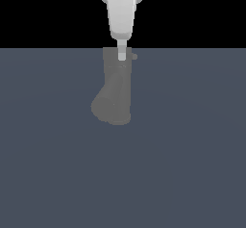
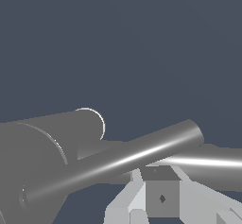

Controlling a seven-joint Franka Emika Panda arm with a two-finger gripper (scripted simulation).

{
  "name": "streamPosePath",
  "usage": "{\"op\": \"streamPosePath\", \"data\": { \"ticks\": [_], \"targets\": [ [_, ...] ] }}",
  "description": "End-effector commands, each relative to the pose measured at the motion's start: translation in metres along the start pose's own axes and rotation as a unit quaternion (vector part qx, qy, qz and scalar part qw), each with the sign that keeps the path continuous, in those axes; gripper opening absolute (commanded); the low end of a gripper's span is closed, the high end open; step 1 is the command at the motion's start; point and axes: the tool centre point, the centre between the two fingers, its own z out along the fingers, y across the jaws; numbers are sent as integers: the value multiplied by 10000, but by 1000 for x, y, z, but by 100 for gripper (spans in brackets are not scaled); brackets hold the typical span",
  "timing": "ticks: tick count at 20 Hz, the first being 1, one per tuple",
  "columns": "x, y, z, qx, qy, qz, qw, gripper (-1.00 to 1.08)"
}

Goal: Turn on the faucet by rotating a designated handle.

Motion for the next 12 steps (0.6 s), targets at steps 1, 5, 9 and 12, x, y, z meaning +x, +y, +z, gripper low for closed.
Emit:
{"op": "streamPosePath", "data": {
  "ticks": [1,5,9,12],
  "targets": [
    [18,-7,0,18,6,118,9999,-100],
    [29,-15,0,18,7,145,9999,-100],
    [39,-23,0,19,7,173,9998,-100],
    [47,-28,0,19,8,193,9998,-100]
  ]
}}
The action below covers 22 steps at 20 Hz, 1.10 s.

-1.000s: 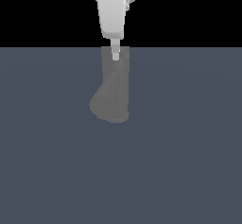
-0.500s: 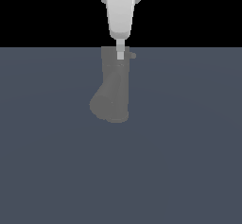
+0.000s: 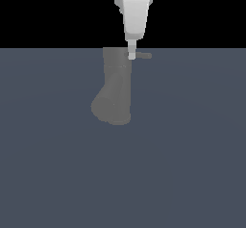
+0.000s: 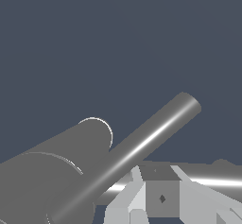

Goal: Turn on the faucet by rotating a designated handle.

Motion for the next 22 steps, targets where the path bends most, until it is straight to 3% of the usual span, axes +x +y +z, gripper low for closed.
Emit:
{"op": "streamPosePath", "data": {
  "ticks": [1,22],
  "targets": [
    [25,-9,0,49,18,172,9998,-100],
    [76,-45,-1,48,19,305,9995,-100]
  ]
}}
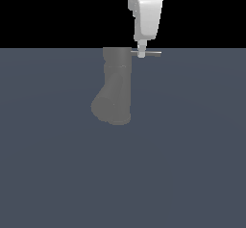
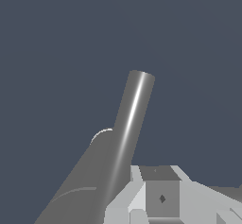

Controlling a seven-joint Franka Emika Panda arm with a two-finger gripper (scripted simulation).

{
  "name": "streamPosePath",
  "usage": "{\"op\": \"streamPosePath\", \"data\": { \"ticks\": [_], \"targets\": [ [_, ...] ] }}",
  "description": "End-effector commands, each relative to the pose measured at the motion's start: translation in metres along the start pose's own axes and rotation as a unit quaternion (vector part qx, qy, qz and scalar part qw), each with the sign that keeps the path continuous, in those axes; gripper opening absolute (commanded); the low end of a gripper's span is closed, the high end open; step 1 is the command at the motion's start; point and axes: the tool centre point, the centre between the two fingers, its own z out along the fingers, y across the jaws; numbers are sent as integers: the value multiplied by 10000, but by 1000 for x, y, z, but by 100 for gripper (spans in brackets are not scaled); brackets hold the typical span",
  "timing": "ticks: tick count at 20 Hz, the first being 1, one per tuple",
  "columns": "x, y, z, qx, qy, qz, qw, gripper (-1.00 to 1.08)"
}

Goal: Turn on the faucet by rotating a designated handle.

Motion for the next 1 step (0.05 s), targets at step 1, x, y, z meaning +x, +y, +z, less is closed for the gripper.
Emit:
{"op": "streamPosePath", "data": {
  "ticks": [1],
  "targets": [
    [44,-1,-1,34,53,342,9994,-100]
  ]
}}
